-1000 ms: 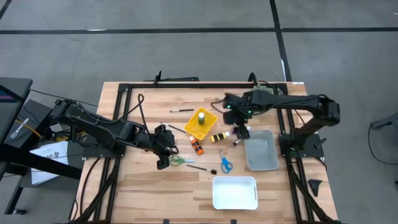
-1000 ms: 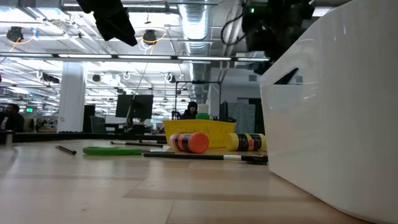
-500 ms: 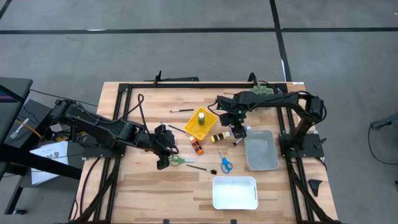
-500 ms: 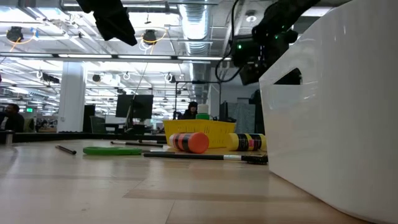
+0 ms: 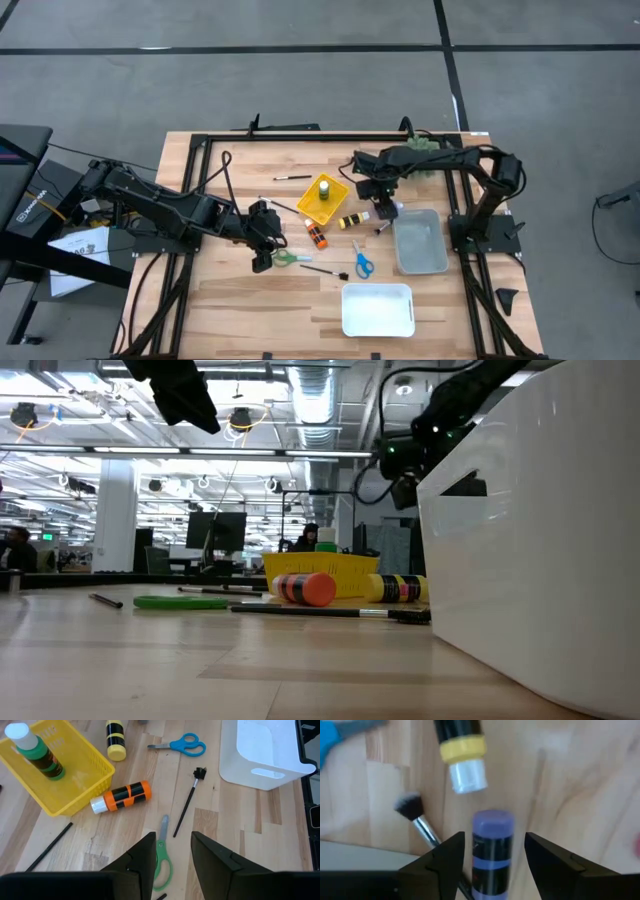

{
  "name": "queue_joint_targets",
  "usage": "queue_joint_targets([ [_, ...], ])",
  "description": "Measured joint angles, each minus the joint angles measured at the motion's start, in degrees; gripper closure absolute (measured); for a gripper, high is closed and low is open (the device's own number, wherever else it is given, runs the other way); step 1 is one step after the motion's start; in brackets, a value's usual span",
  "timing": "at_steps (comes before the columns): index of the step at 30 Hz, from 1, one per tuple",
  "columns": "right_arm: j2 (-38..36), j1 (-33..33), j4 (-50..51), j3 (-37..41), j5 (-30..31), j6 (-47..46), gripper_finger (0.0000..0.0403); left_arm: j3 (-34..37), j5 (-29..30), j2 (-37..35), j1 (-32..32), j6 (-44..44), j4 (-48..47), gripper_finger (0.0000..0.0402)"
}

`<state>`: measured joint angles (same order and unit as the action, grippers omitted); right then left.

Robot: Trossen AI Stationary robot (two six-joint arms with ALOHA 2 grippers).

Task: Pick & Place Paint Supplies
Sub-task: Put the violet paint bottle into the yellow bin

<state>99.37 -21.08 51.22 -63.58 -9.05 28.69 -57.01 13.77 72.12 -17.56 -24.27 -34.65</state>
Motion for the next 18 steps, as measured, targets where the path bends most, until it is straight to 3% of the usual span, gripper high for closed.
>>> queue_joint_targets([
  [11,-0.02,0.11,-8.3,3.0,1.23,-0.66,0.017,0.0,0.22,0.0,0.0,0.0,0.04,0.0286],
  [18,0.44,0.02,-7.61,3.0,1.3,-0.66,0.017,0.0,0.2,0.0,0.0,0.0,0.1,0.0286],
])
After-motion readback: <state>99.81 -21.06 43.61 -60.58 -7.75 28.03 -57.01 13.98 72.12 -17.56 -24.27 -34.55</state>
